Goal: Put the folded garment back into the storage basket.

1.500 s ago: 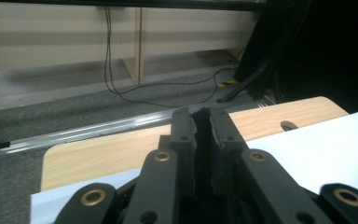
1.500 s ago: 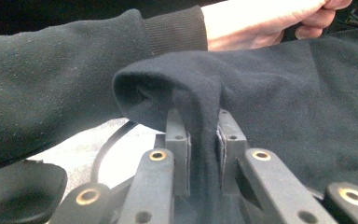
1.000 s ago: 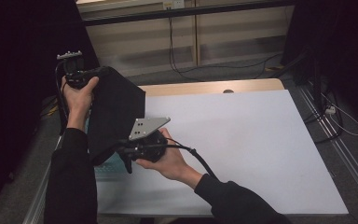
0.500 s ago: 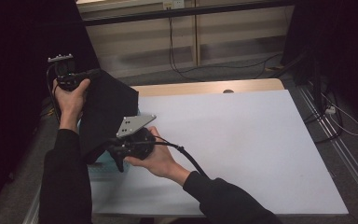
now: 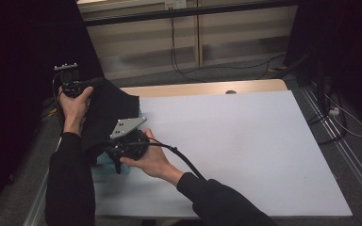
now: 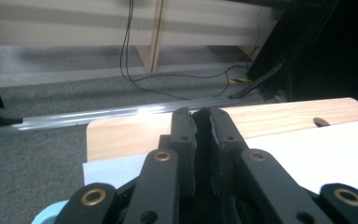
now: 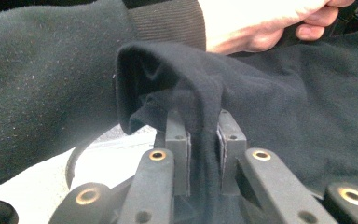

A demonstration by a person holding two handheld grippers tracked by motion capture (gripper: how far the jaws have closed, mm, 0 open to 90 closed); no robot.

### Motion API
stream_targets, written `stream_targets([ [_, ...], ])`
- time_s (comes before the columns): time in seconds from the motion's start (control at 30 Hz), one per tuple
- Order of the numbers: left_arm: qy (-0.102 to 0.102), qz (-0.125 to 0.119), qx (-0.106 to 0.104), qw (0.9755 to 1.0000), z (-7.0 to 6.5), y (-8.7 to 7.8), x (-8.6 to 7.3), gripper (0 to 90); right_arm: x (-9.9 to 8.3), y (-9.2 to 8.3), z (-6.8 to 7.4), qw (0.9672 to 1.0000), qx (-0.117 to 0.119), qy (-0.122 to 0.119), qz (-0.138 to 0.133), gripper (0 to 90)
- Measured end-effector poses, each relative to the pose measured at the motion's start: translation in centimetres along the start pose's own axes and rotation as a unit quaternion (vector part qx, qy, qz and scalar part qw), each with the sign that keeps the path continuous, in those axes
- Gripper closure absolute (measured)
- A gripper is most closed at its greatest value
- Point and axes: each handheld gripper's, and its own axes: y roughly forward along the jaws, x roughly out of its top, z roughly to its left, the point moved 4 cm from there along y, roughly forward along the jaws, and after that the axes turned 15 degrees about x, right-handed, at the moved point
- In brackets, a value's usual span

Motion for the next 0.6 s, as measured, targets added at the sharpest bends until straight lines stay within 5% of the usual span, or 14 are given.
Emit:
stream_targets([
  [0.6, 0.005, 0.028, 0.004, 0.9996, 1.6, 1.4, -2.9, 81.7, -2.1, 2.7, -0.8, 0.9994, 0.005, 0.021, 0.025, 79.3],
])
